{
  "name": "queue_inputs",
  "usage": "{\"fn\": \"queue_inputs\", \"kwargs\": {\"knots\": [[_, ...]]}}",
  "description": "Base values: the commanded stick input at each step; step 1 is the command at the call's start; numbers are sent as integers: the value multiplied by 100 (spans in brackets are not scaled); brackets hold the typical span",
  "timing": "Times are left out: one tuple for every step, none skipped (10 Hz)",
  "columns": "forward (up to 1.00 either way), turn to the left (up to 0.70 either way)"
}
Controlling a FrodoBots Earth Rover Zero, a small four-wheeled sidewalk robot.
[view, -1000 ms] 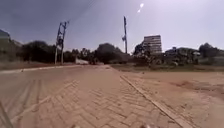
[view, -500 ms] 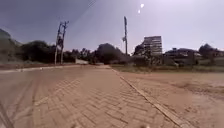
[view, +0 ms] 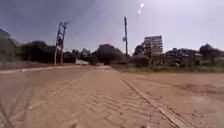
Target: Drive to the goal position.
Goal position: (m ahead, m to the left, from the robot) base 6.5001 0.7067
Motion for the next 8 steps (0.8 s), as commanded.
{"fn": "queue_inputs", "kwargs": {"knots": [[30,0],[30,0],[30,0],[30,0],[30,0],[30,0],[30,0],[30,0]]}}
